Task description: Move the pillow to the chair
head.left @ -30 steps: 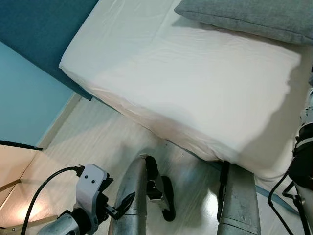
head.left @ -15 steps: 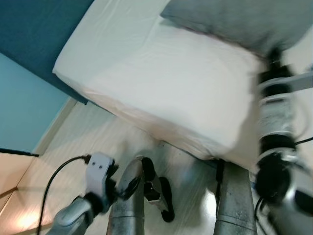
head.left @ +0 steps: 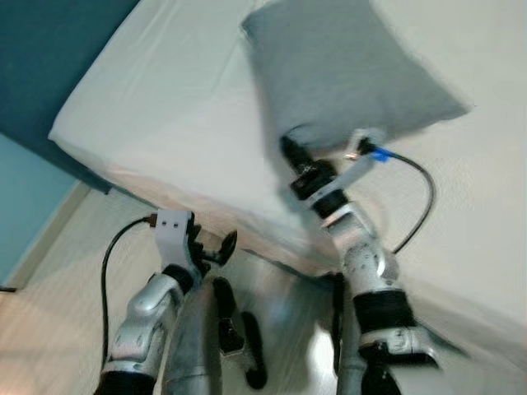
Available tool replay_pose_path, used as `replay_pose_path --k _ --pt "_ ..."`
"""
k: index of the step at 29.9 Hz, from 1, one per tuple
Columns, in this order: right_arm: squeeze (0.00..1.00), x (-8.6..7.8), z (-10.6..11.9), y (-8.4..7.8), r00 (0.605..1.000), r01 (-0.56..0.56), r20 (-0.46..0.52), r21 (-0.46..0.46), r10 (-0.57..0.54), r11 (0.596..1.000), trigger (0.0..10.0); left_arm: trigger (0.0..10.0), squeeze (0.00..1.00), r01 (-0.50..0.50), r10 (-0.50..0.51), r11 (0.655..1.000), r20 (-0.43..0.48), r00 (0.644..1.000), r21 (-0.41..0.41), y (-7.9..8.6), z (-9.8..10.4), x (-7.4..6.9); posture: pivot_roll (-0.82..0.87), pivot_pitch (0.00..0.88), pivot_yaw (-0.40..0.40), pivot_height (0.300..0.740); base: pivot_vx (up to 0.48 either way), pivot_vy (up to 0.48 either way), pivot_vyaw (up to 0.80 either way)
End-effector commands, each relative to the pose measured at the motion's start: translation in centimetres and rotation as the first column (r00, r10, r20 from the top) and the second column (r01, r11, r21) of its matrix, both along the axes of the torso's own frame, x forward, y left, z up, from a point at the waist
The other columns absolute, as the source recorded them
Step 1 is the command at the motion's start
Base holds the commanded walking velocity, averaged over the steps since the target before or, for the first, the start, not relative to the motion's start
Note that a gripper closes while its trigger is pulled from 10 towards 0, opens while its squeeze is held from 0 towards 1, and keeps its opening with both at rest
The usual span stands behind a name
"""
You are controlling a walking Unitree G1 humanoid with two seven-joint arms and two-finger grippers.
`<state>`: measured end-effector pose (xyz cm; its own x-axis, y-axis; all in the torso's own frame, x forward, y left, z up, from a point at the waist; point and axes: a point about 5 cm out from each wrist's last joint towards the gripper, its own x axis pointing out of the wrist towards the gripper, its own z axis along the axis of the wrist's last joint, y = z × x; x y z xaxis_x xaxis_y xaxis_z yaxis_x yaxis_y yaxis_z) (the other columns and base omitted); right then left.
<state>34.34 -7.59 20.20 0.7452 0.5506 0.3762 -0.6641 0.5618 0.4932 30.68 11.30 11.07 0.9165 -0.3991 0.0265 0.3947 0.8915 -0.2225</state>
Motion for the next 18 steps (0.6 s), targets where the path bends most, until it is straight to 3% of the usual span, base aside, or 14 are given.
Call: replay_pose_path --k 1,4,6,18 --pt "0.0 -0.4 -0.2 0.4 1.0 -0.025 -0.007 -0.015 0.025 1.0 0.0 10.0 0.0 -0.024 0.024 1.0 -0.055 0.998 -0.004 0.1 -1.9 -0.4 -0.22 0.255 0.108 0.576 0.0 0.0 0.0" --pt "0.0 0.2 -0.5 -0.7 0.999 0.013 -0.035 -0.016 -0.013 1.0 0.0 10.0 0.0 -0.018 0.017 1.0 -0.048 0.999 -0.026 -0.8 -1.9 0.2 -0.23 0.233 0.096 0.586 0.0 0.0 0.0" --pt "0.0 0.7 -1.1 -1.9 0.997 0.05 -0.056 -0.071 -0.054 0.996 0.0 10.0 0.0 -0.012 0.011 0.999 -0.038 0.999 -0.032 -1.5 -1.9 0.6 -0.24 0.191 0.081 0.601 0.0 0.0 0.0" --pt "0.0 1.1 -2.3 -2.9 0.99 0.089 -0.104 -0.106 -0.1 0.99 0.0 10.0 0.0 -0.079 0.08 0.997 -0.063 0.995 0.009 -0.2 -3.3 1.5 -0.23 0.126 0.071 0.651 0.0 0.0 0.0"
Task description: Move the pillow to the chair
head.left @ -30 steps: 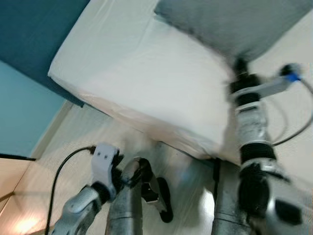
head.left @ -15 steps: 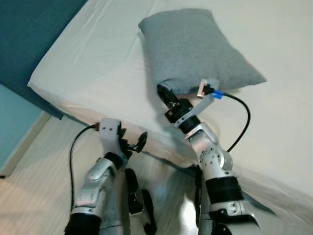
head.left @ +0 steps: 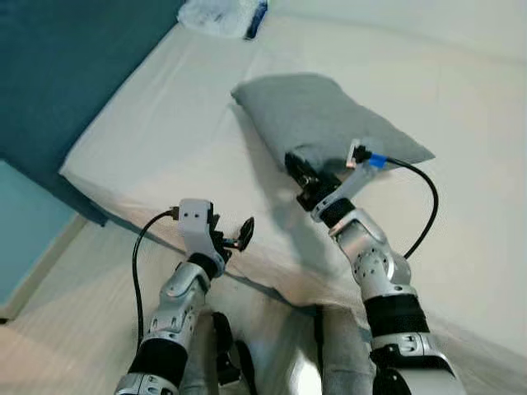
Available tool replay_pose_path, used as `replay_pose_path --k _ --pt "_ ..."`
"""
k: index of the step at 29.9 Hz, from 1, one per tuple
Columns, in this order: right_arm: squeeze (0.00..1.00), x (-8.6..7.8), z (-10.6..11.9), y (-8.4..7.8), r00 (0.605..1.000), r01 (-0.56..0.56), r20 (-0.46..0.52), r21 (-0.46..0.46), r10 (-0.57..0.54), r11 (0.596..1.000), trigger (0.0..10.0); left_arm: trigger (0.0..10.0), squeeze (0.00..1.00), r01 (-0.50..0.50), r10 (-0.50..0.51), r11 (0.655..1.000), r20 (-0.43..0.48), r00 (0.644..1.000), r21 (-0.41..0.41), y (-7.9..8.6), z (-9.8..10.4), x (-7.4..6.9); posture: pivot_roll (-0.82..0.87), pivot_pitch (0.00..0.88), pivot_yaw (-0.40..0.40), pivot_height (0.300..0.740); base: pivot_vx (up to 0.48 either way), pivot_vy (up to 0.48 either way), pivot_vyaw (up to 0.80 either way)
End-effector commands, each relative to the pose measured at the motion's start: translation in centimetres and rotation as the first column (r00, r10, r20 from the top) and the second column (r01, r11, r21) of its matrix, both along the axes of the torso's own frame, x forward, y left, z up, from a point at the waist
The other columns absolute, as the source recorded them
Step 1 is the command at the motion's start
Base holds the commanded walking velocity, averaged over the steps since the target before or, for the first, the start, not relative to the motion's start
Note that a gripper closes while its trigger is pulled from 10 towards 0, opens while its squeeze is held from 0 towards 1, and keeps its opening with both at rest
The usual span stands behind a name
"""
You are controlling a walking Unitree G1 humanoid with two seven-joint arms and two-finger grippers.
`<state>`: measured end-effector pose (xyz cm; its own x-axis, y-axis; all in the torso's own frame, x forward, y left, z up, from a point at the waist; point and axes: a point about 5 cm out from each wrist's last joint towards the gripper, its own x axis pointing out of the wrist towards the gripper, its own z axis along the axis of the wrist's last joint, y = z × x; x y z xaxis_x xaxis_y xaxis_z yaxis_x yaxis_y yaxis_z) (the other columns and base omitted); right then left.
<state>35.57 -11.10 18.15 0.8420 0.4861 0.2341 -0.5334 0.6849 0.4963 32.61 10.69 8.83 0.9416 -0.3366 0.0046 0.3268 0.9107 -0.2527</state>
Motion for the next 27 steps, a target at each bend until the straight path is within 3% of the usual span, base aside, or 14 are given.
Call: replay_pose_path --k 1,17,20,22,24,25,26,27 --pt "0.0 -0.1 -1.3 0.7 0.999 -0.022 -0.029 -0.013 0.021 1.0 0.0 10.0 0.0 -0.032 0.034 0.998 -0.055 0.998 0.045 1.0 -1.8 -0.4 -0.22 0.121 0.071 0.661 0.0 0.0 0.0" --pt "0.0 -0.3 -5.4 1.3 0.989 -0.037 -0.145 -0.083 0.024 0.996 0.0 10.0 0.0 -0.172 0.182 0.983 -0.223 0.958 0.061 3.8 -5.5 -1.2 -0.21 0.051 0.056 0.736 0.0 0.0 0.0" --pt "0.0 -0.6 -7.3 1.2 0.979 -0.024 -0.204 -0.111 0.0 0.994 0.0 10.0 0.0 -0.195 0.211 0.977 -0.277 0.938 0.082 4.4 -6.7 -1.9 -0.21 0.042 0.055 0.74 0.0 0.0 0.0" --pt "0.0 -1.6 -10.8 0.6 0.949 0.002 -0.309 -0.179 -0.058 0.984 0.0 10.0 0.0 -0.216 0.244 0.969 -0.362 0.9 0.117 5.2 -8.6 -3.2 -0.2 0.037 0.053 0.74 0.0 0.0 0.0" --pt "0.0 -2.0 -11.9 0.3 0.934 0.005 -0.348 -0.209 -0.079 0.978 0.0 10.0 0.0 -0.22 0.254 0.967 -0.391 0.885 0.13 5.4 -9.2 -3.7 -0.2 0.037 0.053 0.74 0.0 0.0 0.0" --pt "0.0 -3.2 -14.0 -0.1 0.904 0.0 -0.413 -0.252 -0.107 0.968 2.2 10.0 0.0 -0.227 0.272 0.962 -0.446 0.853 0.154 5.9 -10.4 -4.8 -0.2 0.033 0.051 0.74 0.0 0.0 0.0" --pt "0.0 -3.7 -14.8 -0.3 0.891 -0.004 -0.439 -0.263 -0.116 0.965 9.7 10.0 0.0 -0.225 0.279 0.96 -0.471 0.837 0.168 6.1 -11.0 -5.4 -0.19 0.034 0.05 0.74 0.0 0.0 0.0" --pt "0.0 -4.2 -15.5 -0.5 0.88 -0.008 -0.459 -0.269 -0.121 0.963 10.0 10.0 0.0 -0.226 0.286 0.958 -0.495 0.82 0.179 6.2 -11.5 -6.0 -0.19 0.034 0.05 0.74 0.0 0.0 0.0"
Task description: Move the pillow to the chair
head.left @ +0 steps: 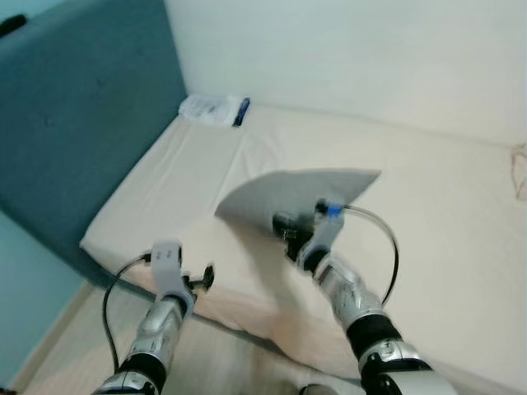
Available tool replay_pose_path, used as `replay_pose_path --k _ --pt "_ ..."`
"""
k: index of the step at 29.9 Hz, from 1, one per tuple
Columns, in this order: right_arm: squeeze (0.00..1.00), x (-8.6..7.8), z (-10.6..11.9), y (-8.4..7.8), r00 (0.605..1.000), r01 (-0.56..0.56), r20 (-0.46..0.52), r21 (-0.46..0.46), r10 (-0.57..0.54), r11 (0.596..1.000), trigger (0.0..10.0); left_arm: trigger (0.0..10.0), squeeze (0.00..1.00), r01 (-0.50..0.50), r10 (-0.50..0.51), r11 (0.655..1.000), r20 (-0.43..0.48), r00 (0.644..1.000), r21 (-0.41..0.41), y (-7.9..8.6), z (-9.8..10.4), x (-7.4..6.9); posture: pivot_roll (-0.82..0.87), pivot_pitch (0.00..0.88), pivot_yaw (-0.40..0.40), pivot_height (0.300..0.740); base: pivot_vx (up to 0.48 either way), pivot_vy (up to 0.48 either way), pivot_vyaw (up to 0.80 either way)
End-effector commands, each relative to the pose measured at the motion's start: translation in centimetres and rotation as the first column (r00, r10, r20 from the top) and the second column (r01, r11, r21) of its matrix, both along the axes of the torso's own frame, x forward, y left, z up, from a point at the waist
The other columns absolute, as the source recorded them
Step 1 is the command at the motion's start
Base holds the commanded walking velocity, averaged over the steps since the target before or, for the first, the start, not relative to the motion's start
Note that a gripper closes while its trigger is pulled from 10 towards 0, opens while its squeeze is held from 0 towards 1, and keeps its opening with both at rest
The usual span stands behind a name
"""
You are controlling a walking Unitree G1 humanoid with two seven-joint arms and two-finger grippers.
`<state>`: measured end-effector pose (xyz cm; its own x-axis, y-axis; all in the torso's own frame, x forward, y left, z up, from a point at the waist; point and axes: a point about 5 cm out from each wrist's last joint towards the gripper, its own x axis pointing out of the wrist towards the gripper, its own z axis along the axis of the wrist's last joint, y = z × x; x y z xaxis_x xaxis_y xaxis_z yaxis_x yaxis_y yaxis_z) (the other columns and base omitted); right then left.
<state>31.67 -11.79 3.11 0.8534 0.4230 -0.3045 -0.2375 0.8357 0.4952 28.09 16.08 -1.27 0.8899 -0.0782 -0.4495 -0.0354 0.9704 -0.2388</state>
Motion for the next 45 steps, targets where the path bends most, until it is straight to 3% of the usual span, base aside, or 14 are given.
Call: replay_pose_path --k 1,3,7,11,14,28,36,42,45 --pt "0.0 -0.8 -1.1 0.1 0.999 -0.007 -0.034 -0.029 0.006 1.0 10.0 10.0 0.0 -0.026 0.028 0.999 -0.116 0.993 0.02 1.0 -2.0 -2.1 -0.19 0.034 0.049 0.74 0.0 0.0 0.0" --pt "0.0 -1.1 -1.6 0.0 0.999 -0.007 -0.049 -0.036 0.006 0.999 10.0 10.0 0.0 -0.033 0.035 0.999 -0.137 0.99 0.018 1.1 -2.4 -2.5 -0.19 0.034 0.049 0.74 0.0 0.0 0.0" --pt "0.0 -2.8 -3.5 -0.2 0.993 -0.024 -0.117 -0.082 0.015 0.996 10.0 10.0 0.0 0.003 0.007 0.999 -0.257 0.966 0.039 1.1 -4.6 -5.4 -0.18 0.033 0.05 0.74 0.0 0.0 0.0" --pt "0.0 -3.1 -3.9 -0.1 0.992 -0.032 -0.123 -0.093 0.021 0.995 10.0 10.0 0.0 0.032 -0.014 0.998 -0.309 0.951 0.054 1.0 -5.4 -6.7 -0.18 0.033 0.052 0.74 0.0 -0.236 0.0" --pt "0.0 -3.1 -3.9 0.6 0.993 -0.069 -0.103 -0.113 0.058 0.991 10.0 10.0 0.0 0.057 -0.024 0.996 -0.381 0.924 0.075 0.7 -6.5 -8.5 -0.19 0.031 0.056 0.74 0.0 -0.47 0.0" --pt "0.0 -3.0 -3.2 2.9 0.976 -0.217 -0.031 -0.171 0.215 0.961 10.0 10.0 0.0 0.123 -0.054 0.987 -0.494 0.868 0.107 1.0 -8.0 -11.6 -0.18 0.029 0.057 0.74 0.0 -0.087 0.0" --pt "0.0 -2.8 -2.3 4.5 0.951 -0.293 0.049 -0.173 0.305 0.94 10.0 10.0 0.0 0.142 -0.056 0.982 -0.533 0.844 0.122 1.4 -8.6 -12.9 -0.17 0.041 0.063 0.74 0.0 0.0 0.71" --pt "0.0 -2.3 -1.5 5.4 0.926 -0.327 0.105 -0.255 0.362 0.91 10.0 10.0 0.0 0.177 -0.067 0.974 -0.566 0.821 0.142 1.6 -9.0 -14.1 -0.17 0.046 0.068 0.74 0.0 0.0 0.78" --pt "0.0 -2.7 -1.7 6.0 0.898 -0.38 0.103 -0.31 0.428 0.872 10.0 10.0 0.0 0.188 -0.071 0.971 -0.575 0.815 0.146 1.7 -9.1 -14.3 -0.17 0.046 0.07 0.74 0.0 0.0 0.78"
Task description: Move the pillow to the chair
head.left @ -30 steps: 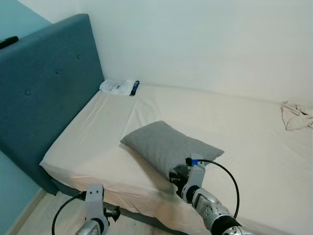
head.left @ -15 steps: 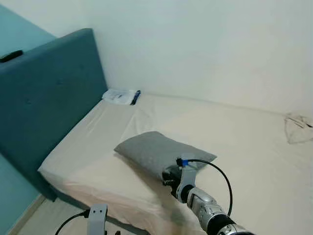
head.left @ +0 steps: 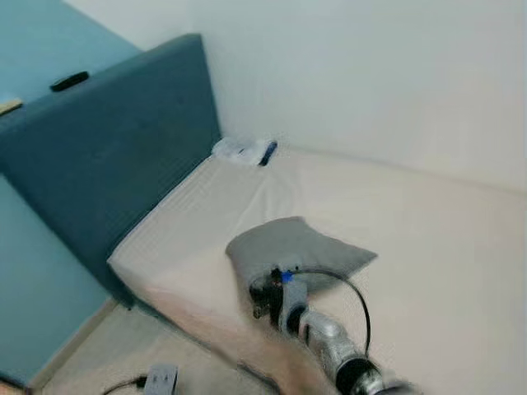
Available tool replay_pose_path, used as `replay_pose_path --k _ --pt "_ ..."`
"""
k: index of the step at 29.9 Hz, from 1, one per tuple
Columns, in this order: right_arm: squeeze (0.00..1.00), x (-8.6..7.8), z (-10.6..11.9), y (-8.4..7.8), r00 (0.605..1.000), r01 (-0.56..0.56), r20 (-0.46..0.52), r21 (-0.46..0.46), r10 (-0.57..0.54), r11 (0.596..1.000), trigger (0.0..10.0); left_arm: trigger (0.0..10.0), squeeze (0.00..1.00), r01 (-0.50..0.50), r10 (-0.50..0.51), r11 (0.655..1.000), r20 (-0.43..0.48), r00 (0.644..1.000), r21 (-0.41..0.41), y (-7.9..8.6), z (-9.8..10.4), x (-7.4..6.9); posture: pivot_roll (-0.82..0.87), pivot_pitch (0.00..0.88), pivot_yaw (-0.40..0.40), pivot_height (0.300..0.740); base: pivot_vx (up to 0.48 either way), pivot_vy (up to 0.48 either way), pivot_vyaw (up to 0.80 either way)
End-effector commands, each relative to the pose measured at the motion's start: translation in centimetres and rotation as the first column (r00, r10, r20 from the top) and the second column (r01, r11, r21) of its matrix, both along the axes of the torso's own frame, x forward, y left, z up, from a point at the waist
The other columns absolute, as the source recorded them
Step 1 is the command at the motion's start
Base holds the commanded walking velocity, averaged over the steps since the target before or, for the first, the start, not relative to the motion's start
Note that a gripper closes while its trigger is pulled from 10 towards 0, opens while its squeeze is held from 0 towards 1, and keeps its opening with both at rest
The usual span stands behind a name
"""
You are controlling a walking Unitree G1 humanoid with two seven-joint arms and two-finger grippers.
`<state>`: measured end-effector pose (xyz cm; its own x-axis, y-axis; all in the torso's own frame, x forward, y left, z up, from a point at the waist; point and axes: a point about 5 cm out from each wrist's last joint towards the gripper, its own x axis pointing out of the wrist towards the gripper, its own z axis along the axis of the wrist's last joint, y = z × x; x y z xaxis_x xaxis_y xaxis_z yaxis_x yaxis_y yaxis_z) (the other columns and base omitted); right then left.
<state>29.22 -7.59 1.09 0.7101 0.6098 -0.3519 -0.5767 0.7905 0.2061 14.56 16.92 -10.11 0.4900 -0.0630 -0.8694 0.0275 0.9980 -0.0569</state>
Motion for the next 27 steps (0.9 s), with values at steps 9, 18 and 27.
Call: replay_pose_path --k 9,18,27 --pt "0.0 -3.5 0.6 6.7 0.893 -0.45 0.08 0.105 0.443 0.887 10.0 10.0 0.0 0.003 -0.002 0.999 -0.03 1.0 0.032 0.7 -0.2 -0.8 -0.15 0.044 0.056 0.74 0.0 0.0 0.78" --pt "0.0 -4.9 1.2 8.7 0.807 -0.589 0.095 0.209 0.583 0.781 10.0 10.0 0.0 -0.006 0.008 0.999 -0.041 0.999 0.038 0.9 -0.4 -1.2 -0.14 0.04 0.047 0.74 0.0 0.0 0.77" --pt "0.0 -4.1 1.7 7.6 0.822 -0.559 0.085 0.312 0.563 0.768 10.0 10.0 0.0 -0.001 0.003 0.999 -0.059 0.998 0.038 0.9 -0.6 -1.7 -0.14 0.037 0.042 0.74 0.0 0.0 0.77"
